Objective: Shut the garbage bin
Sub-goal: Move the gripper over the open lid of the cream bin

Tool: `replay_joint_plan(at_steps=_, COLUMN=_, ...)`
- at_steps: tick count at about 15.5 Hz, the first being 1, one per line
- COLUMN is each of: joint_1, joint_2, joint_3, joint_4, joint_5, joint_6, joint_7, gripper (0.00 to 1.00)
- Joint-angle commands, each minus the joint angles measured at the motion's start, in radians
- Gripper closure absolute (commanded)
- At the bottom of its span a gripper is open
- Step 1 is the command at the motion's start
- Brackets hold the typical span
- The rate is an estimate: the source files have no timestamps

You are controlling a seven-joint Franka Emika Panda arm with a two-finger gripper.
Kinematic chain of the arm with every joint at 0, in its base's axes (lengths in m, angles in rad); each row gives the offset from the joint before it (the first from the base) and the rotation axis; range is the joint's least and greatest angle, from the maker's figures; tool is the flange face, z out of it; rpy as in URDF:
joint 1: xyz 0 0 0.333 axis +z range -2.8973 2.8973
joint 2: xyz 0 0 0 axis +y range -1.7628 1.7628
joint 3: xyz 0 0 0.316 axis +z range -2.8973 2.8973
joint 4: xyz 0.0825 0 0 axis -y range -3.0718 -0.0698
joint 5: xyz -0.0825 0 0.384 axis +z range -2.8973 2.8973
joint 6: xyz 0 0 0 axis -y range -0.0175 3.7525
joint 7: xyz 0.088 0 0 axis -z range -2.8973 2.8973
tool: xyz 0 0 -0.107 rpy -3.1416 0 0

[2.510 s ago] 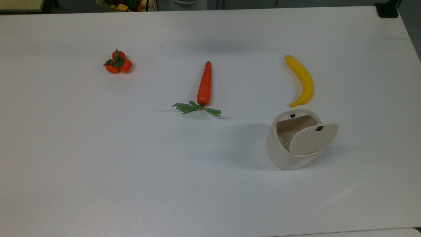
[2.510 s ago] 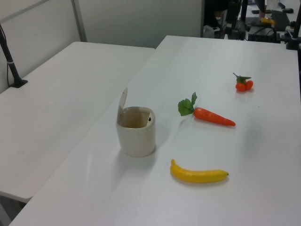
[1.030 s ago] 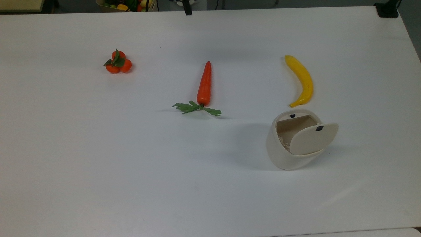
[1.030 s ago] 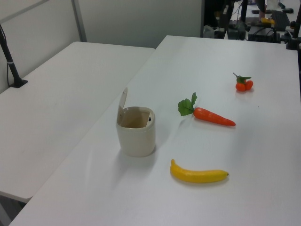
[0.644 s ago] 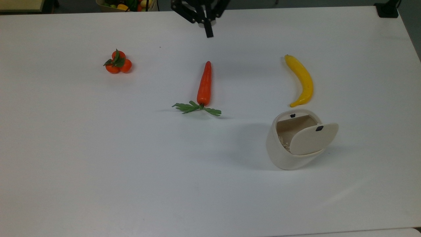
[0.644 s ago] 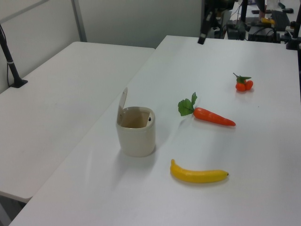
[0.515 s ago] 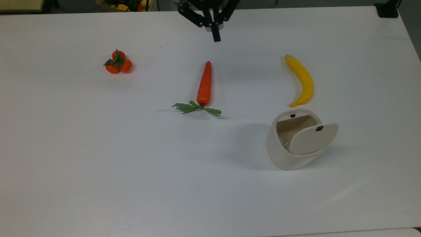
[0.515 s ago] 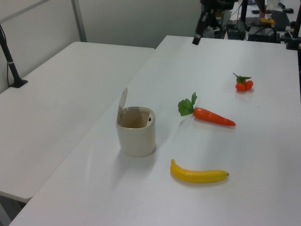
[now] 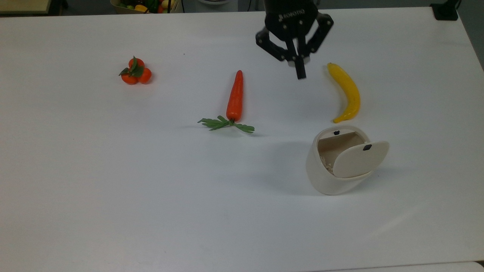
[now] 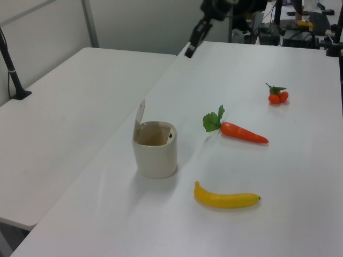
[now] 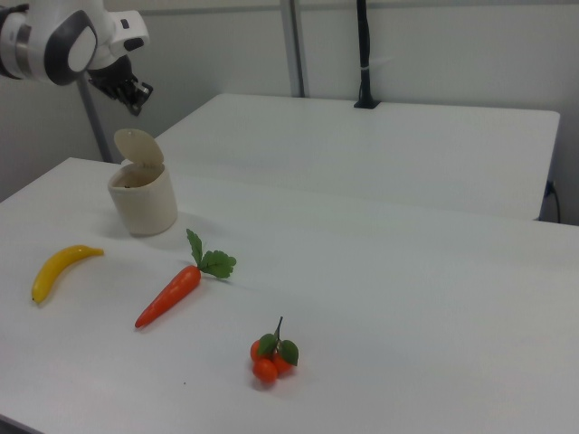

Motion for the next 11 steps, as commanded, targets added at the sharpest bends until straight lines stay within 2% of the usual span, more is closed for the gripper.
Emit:
replay_joint_plan(at_steps=1, joint_1=0.029, joint_2=0.080, joint_3=-0.003, joint_4=0.054, joint_5=-0.019, joint_6=0.136, joint_7=0.026, gripper=1.00)
replay_joint_plan(at_steps=5, joint_1=0.052, joint_2=0.146, joint_3=-0.003, joint_4=0.060, joint_5=-0.019, joint_6=0.267, joint_7=0.026, gripper=1.00)
replay_joint_plan(at_steps=8, joint_1=0.066, joint_2=0.209, joint_3=0.023, joint_4=0.058, joint_5=-0.019, joint_6=0.412, joint_7=0.088, gripper=1.00)
replay_joint_plan(at_steps=11, joint_1=0.088, joint_2=0.248, joint_3=0.027, joint_4=0.060, joint_5=-0.023, joint_6=0.502, joint_7=0.092, gripper=1.00)
